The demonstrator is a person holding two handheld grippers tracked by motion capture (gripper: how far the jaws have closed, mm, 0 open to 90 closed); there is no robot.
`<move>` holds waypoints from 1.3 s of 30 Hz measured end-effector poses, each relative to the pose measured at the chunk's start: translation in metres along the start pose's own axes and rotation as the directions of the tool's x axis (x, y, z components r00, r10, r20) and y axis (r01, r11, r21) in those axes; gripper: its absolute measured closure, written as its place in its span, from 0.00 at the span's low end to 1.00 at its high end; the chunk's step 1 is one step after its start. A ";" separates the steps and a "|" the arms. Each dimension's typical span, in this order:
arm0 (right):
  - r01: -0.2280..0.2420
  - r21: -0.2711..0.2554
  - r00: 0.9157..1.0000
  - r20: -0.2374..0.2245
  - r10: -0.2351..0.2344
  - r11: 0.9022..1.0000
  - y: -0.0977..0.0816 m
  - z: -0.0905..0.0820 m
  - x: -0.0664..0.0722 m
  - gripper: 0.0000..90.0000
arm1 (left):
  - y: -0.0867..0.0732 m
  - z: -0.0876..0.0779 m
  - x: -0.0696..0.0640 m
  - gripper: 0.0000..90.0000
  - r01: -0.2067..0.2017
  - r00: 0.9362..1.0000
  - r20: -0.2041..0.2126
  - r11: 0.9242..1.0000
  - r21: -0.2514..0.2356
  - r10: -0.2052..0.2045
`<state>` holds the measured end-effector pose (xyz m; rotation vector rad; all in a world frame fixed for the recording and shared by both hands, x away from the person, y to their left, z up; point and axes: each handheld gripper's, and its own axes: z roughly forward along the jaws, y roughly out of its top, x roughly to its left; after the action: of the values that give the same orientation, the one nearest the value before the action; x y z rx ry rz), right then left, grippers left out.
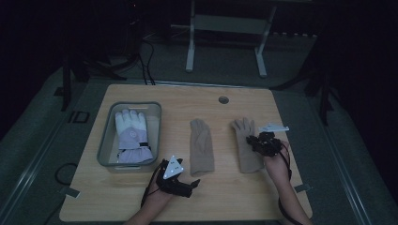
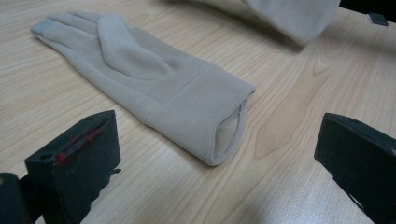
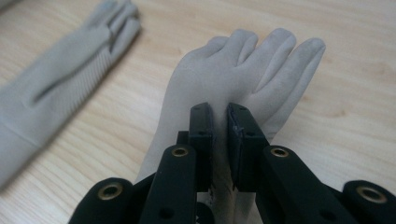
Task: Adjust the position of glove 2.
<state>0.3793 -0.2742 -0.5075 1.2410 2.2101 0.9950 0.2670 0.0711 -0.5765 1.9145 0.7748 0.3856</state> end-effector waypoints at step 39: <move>-0.062 -0.085 0.988 -0.145 0.049 0.994 0.067 0.034 0.116 0.90 | -0.001 -0.001 -0.001 0.00 -0.008 1.000 -0.011 1.000 -0.011 0.008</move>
<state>0.3795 -0.1381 -0.4807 1.2316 2.2202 1.2263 0.2649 0.0713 -0.5764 1.9066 0.7709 0.4044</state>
